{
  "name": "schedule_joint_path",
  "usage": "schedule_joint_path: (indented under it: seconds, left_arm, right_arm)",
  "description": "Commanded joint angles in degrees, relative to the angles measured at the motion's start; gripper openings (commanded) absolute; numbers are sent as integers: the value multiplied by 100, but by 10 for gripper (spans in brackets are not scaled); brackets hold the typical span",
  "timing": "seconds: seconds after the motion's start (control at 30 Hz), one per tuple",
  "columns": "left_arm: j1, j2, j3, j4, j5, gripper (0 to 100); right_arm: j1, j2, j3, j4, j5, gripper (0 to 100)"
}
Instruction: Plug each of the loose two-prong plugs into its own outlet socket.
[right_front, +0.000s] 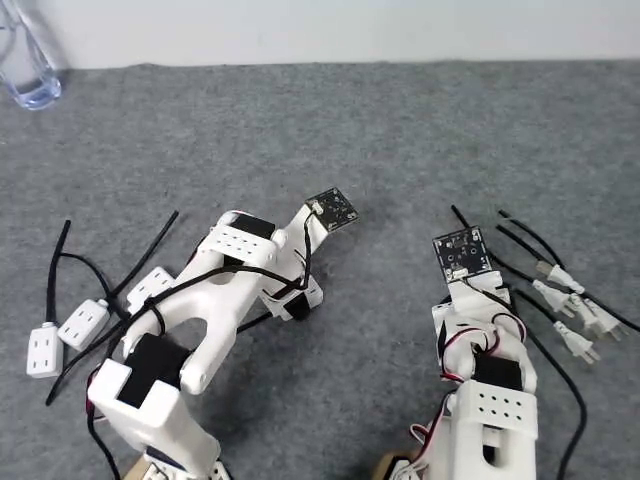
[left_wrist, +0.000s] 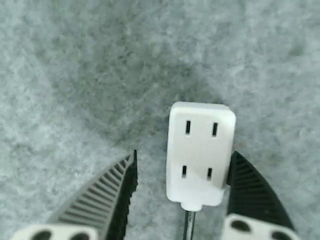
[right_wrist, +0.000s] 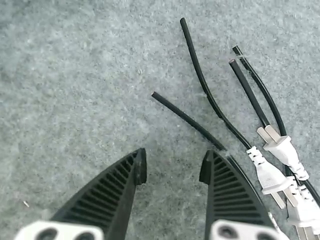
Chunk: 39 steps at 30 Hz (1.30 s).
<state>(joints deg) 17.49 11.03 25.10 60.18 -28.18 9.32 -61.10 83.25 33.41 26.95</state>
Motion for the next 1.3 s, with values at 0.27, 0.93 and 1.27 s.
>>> schedule_joint_path:
  seconds: [0.27, 0.93, 1.27]
  left_arm:
    - [413, 835, -945, 695, -79, 123]
    - [431, 1090, -2149, 1987, -2066, 13]
    - [1204, 1143, -2088, 2154, -2127, 12]
  right_arm:
    - [-40, -13, -18, -92, 70, 186]
    - [470, -75, 158, -760, -510, 186]
    - [602, -75, 158, -866, -545, 186]
